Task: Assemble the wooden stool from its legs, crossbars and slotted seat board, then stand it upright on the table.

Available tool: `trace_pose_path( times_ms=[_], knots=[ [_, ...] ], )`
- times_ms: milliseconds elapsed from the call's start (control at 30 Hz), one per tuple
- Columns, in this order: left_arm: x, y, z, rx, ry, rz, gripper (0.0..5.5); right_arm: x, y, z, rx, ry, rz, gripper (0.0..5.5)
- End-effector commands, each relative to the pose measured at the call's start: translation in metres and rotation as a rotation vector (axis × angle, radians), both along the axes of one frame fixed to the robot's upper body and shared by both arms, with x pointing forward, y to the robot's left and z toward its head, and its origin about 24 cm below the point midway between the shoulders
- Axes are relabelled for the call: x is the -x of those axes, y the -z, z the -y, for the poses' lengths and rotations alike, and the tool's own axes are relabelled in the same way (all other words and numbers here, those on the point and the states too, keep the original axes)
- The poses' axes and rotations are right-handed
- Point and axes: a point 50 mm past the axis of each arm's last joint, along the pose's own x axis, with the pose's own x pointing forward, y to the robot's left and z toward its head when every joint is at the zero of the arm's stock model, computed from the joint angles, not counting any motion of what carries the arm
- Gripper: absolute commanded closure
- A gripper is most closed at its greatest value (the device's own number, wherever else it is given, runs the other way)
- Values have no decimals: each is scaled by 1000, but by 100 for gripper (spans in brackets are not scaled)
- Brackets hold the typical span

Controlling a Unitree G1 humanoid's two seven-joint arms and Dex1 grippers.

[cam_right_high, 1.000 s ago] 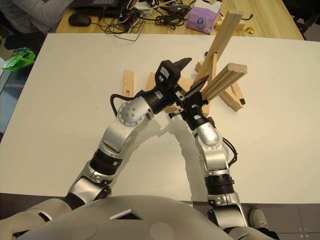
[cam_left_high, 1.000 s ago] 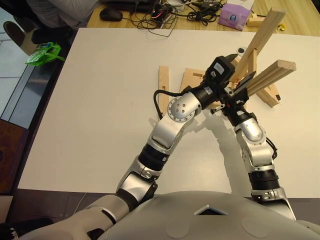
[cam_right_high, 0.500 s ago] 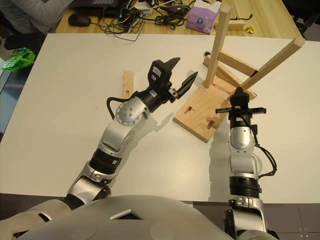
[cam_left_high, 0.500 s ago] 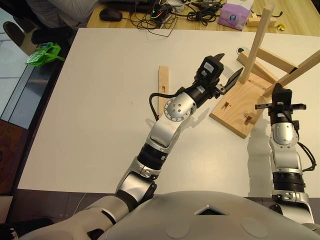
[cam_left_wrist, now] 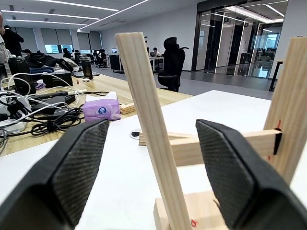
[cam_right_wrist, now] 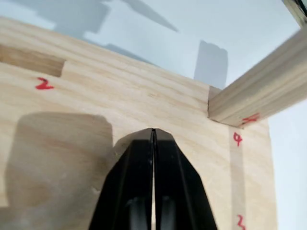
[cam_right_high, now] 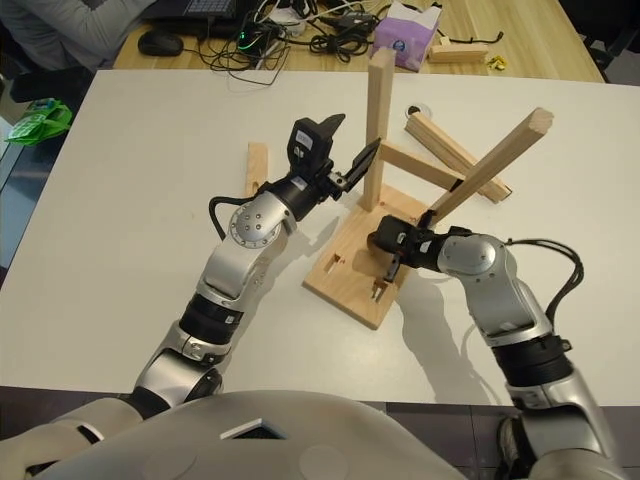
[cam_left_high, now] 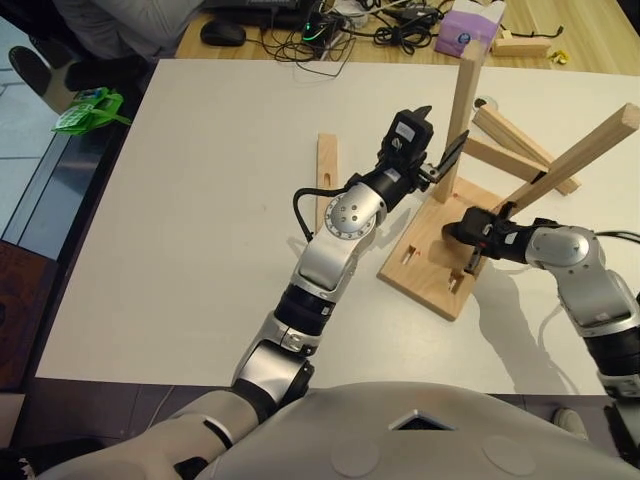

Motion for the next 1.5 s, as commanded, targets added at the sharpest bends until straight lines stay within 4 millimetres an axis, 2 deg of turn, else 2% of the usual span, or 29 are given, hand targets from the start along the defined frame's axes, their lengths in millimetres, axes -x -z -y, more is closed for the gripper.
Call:
trace_pose_path(
  times_ms=[33,100,167,200,267,367,433,533,667,767,867,933,1033,1100,1167,1233,1367,1500],
  knots=[
    [-2,-3,0,25,-33,5,212,15,26,35,267,-143,-129,547],
    [-3,-3,-1,26,-40,6,212,0,15,36,292,-152,23,547],
    [-4,-5,0,33,-42,6,212,-12,-5,15,126,-203,197,547],
    [-3,-5,1,36,-36,4,212,-9,-17,7,31,-231,225,547],
    [0,-4,3,31,-22,2,212,10,-34,10,-41,-333,206,547],
    [3,-1,1,22,-28,-4,212,29,-53,28,-39,-370,145,547],
    [4,1,-2,25,-47,-10,212,38,-64,48,32,-346,62,547],
    [5,4,-9,29,-79,-22,212,48,-69,80,201,-341,-62,547],
    [0,1,-14,25,-93,-15,212,27,-58,99,390,-364,-3,547],
    [-9,6,-27,-33,-151,-17,212,10,-34,114,553,-389,58,547],
    [-14,11,-44,-53,-222,-30,212,4,-8,121,609,-411,27,547],
    [-17,12,-49,-51,-248,-34,212,-9,9,111,605,-430,50,547],
    [-21,10,-55,-35,-283,-30,212,-58,30,68,536,-326,289,547],
    [-23,8,-54,-27,-285,-27,212,-88,30,34,434,-184,461,547],
    [-23,8,-53,-25,-280,-27,212,-100,25,22,371,-89,559,547],
    [-21,10,-54,-25,-281,-34,212,-98,24,31,344,-31,570,547],
    [-18,13,-57,-20,-292,-45,212,-79,20,59,246,107,568,547],
    [-19,12,-65,-16,-321,-41,212,-69,8,54,116,221,648,547]
  ],
)
